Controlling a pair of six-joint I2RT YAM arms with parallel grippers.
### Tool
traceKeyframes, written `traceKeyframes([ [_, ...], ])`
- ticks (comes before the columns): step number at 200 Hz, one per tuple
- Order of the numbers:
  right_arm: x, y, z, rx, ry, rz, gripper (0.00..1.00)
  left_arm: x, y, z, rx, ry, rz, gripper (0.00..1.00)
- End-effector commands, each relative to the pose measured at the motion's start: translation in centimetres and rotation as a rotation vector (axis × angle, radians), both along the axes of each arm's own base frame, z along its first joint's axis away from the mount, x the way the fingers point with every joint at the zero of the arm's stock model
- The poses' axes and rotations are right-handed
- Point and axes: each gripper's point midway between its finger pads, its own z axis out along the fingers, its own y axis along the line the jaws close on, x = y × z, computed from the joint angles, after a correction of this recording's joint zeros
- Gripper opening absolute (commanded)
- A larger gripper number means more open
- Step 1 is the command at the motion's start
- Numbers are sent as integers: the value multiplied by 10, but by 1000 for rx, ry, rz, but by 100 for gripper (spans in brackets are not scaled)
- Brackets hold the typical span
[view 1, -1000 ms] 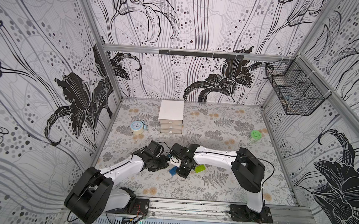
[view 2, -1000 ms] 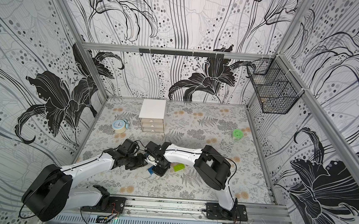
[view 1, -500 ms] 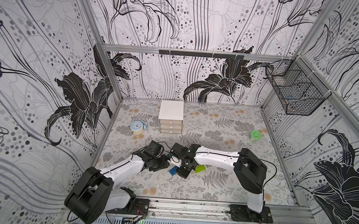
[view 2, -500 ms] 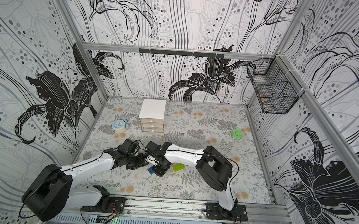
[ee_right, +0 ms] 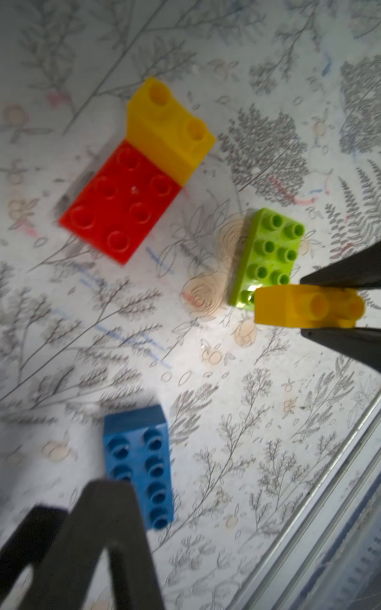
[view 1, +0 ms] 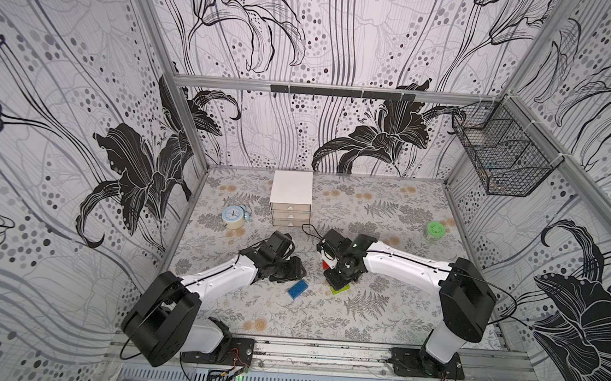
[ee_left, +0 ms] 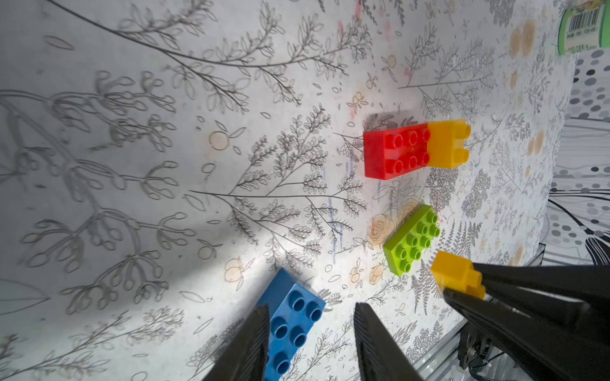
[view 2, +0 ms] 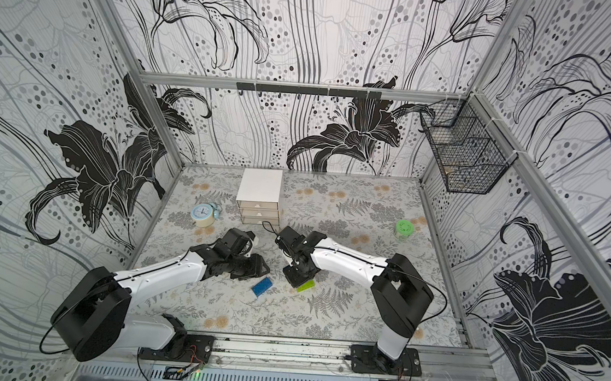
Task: Assemble the number 5 with lego
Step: Pick up the lego brick from the center of the board, then assemble the lego brick with the lego brick.
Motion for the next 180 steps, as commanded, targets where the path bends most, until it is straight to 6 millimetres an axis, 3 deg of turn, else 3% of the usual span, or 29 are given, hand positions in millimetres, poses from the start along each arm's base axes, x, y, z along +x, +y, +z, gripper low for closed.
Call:
traceKeyframes([
  [1, -5, -30, -3, -89, 19, -85, 15, 9, -21, 14, -52, -53, -52, 46],
  [62, 3, -54, -14, -167, 34, -171, 13, 9, -35, 16, -55, -63, -92, 46],
  [180, 8, -46, -35, -174, 61, -193, 13, 6, -33, 11, -39, -68, -80, 45],
])
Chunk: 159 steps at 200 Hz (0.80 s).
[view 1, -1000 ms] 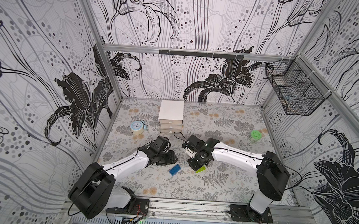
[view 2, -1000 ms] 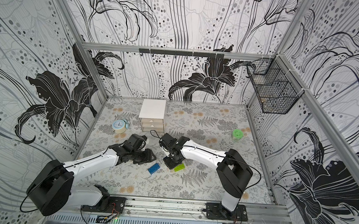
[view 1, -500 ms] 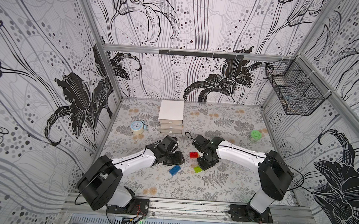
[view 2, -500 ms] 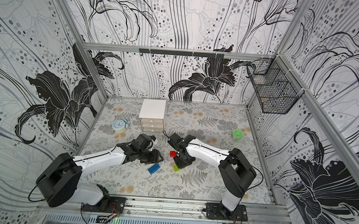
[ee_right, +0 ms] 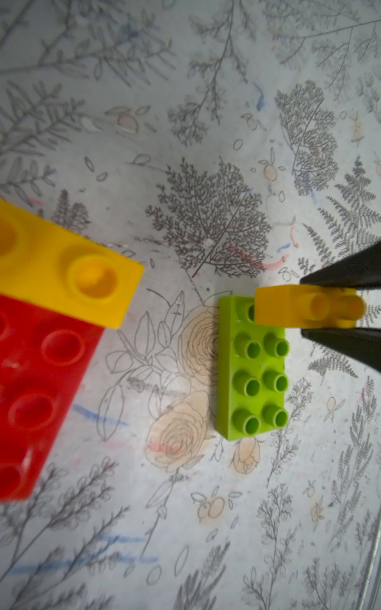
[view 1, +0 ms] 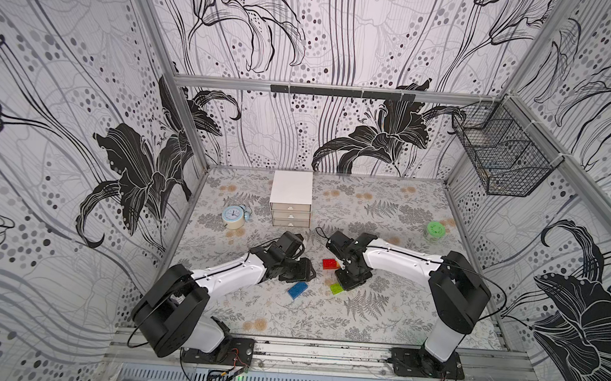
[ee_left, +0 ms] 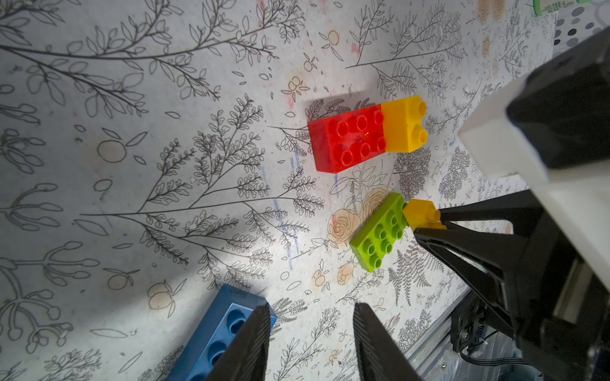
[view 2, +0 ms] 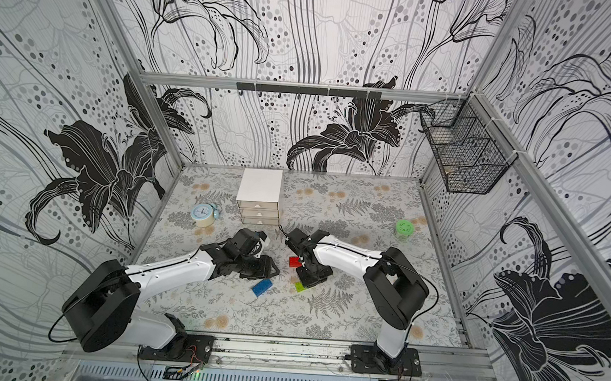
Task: Assemble the number 5 with lego
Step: Assemble the lego brick with the lego brick.
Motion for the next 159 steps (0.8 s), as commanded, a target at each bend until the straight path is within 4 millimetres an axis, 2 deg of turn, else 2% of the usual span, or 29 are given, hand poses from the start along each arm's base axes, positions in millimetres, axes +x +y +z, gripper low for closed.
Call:
traceKeyframes([
  [1, 1, 0, -6, -9, 5, -25, 13, 7, -5, 5, -14, -44, 0, 45],
  [79, -1, -1, -16, -18, 15, -32, 13, 5, -2, 0, -4, -41, 6, 45],
  [159, -11, -14, -21, -31, 25, -123, 13, 5, -1, -2, 5, -42, 3, 45],
])
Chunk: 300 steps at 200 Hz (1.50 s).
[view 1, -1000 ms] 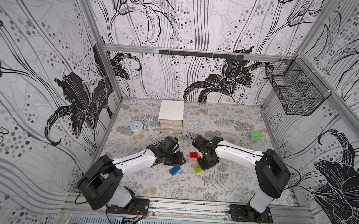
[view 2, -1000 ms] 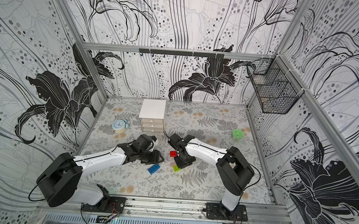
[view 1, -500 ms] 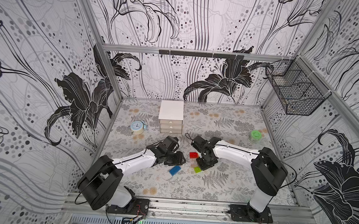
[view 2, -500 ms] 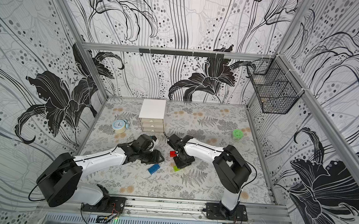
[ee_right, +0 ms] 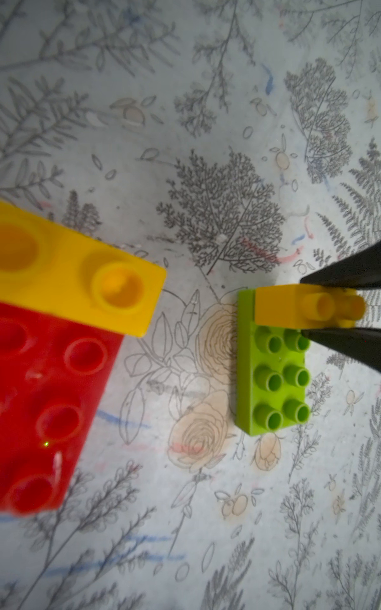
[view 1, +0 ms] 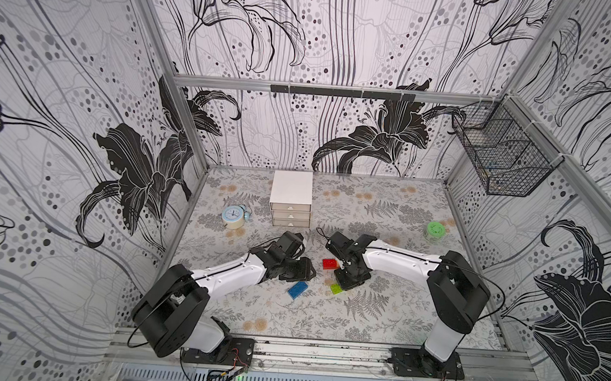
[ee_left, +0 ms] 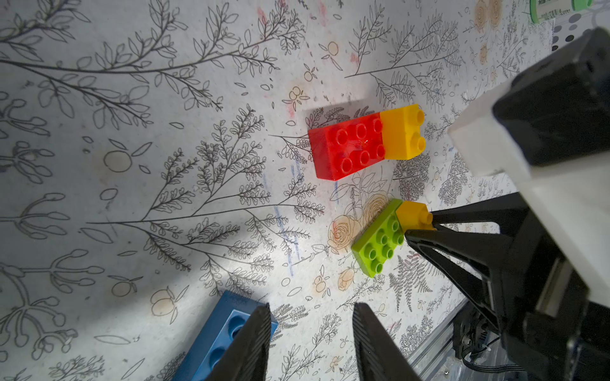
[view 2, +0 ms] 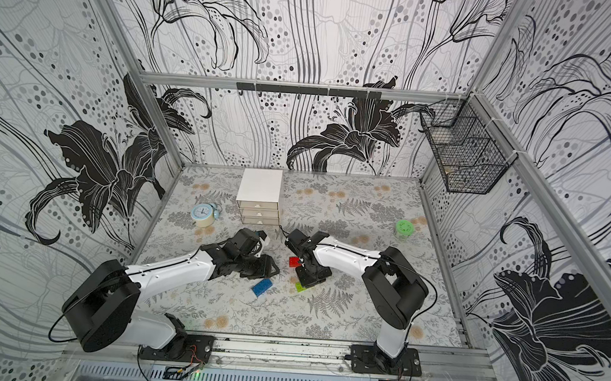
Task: Assemble the number 5 with lego
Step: Assemble the lego brick with the lego brick.
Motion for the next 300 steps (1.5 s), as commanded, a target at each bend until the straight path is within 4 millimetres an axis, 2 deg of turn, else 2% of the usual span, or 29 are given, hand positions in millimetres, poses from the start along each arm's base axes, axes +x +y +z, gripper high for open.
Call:
traceKeyframes([
  [1, -14, -17, -15, -51, 44, -64, 13, 2, -2, -2, 2, -24, -6, 45],
  [119, -22, -27, -49, -139, 110, -82, 10, 1, 1, -5, 19, -27, -6, 45],
  [211, -28, -32, -62, -149, 124, -106, 8, 3, 2, -4, 38, -30, -17, 45],
  [233, -26, -31, -58, -150, 116, -104, 8, 3, 2, -3, 38, -32, -17, 45],
  [263, -18, -27, -41, -136, 83, -97, 9, 4, 3, -1, 43, -39, -14, 45],
  [300, -4, -15, -8, -82, 15, -95, 21, 6, 4, 3, 46, -52, -9, 46],
])
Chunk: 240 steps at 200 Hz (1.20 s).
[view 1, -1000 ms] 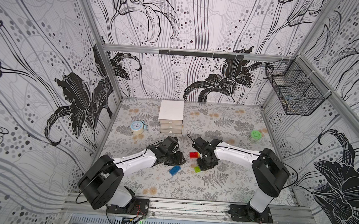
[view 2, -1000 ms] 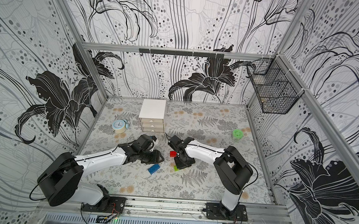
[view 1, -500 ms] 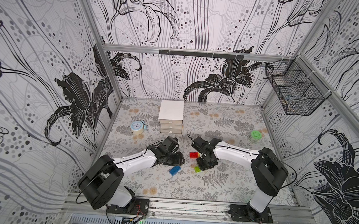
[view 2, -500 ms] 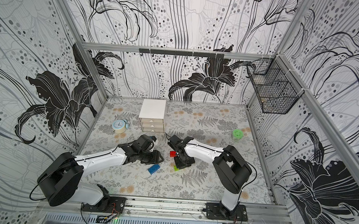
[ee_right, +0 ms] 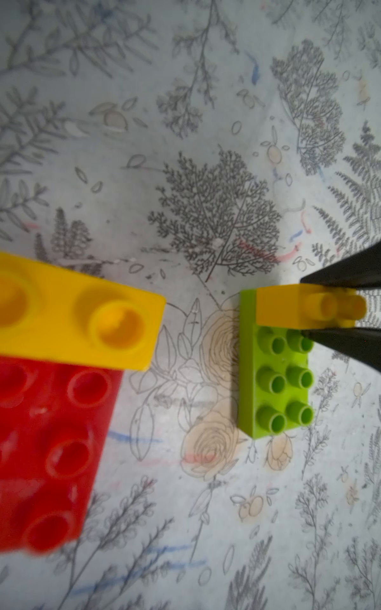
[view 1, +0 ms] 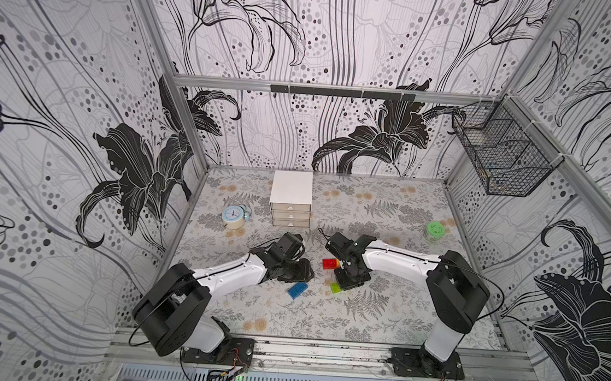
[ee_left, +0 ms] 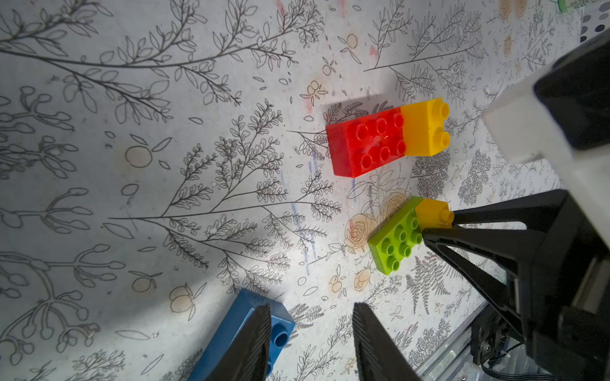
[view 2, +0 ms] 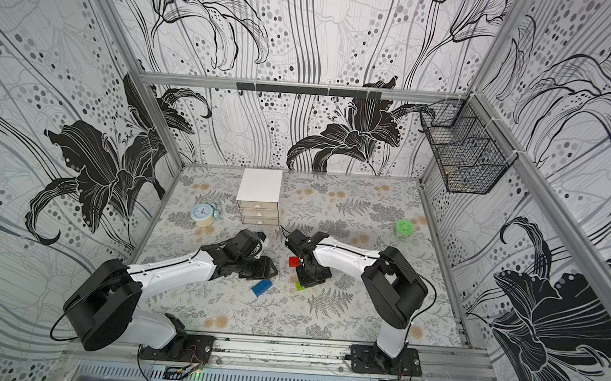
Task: Assemble the number 5 with lego
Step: Assemble the lego brick with the lego brick, then pick up the lego brick from the center of the board.
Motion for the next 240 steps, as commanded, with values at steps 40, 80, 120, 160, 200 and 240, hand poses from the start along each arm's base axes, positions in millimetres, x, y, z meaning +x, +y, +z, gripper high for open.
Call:
traceKeyframes([
  [40, 5, -10, 16, -33, -44, -23, 29, 10, -2, 16, 11, -60, -8, 50],
  [80, 6, -7, 31, 13, -78, -32, 40, 10, 1, 21, 24, -66, -12, 57],
  [120, 8, -4, 54, 82, -135, -32, 40, 6, 4, 24, 59, -58, -42, 56],
  [160, 7, 0, 60, 158, -176, -36, 41, 2, 9, 19, 99, -44, -68, 53],
  [200, 5, -2, 59, 186, -194, -56, 43, 0, 10, 15, 115, -32, -81, 56],
  [240, 3, -8, 58, 192, -208, -75, 50, -3, 9, 7, 128, -13, -94, 58],
])
